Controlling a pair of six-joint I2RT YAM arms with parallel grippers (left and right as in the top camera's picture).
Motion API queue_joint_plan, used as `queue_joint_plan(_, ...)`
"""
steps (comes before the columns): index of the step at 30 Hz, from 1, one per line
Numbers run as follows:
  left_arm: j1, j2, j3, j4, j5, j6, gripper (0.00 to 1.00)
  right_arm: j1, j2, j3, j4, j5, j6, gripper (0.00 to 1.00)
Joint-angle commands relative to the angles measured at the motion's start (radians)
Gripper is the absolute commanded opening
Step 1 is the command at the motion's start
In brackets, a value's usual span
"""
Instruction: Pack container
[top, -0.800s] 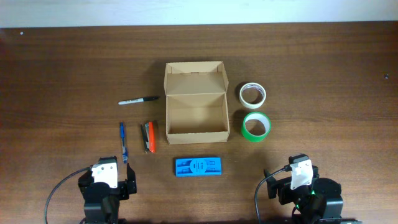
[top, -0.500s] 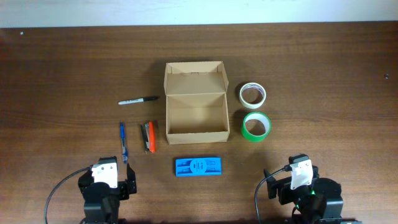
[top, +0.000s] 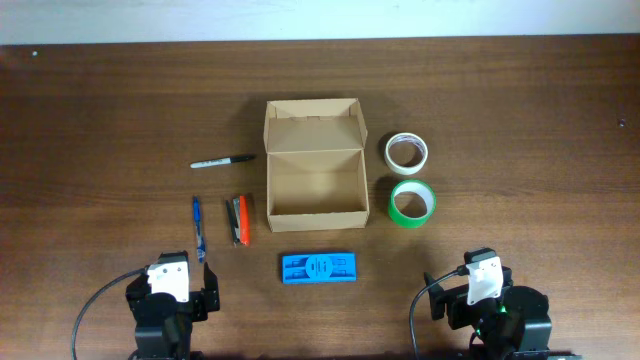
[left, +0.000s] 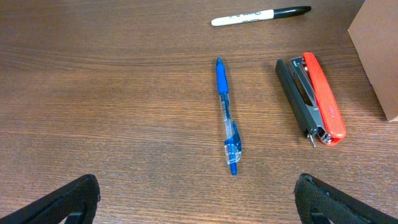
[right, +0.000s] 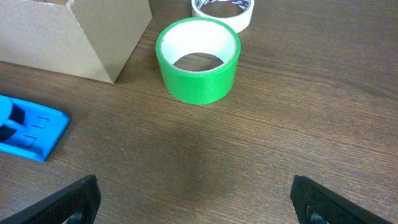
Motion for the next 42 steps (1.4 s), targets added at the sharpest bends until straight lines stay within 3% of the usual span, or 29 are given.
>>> queue_joint_plan(1,0.002,-0.011,-0.010,-0.001,-0.011,0.019,1.00,-0.009,-0.012,-0.011,-0.003,-0.013,0.011,0.99)
queue_joint_plan(15,0.002,-0.011,-0.010,-0.001,-0.011,0.019,0.99,-0.009,0.030,0.034,0.008,-0.013,0.011,0.99)
queue_joint_plan(27,0.002,-0.011,-0.010,-0.001,-0.011,0.019,1.00,-0.009,0.725,0.591,-0.019,-0.013,0.042,0.99)
queue_joint_plan(42,0.002,-0.011,-0.010,-0.001,-0.011,0.019,1.00,-0.008,1.520,1.039,-0.023,-0.013,0.195,0.99)
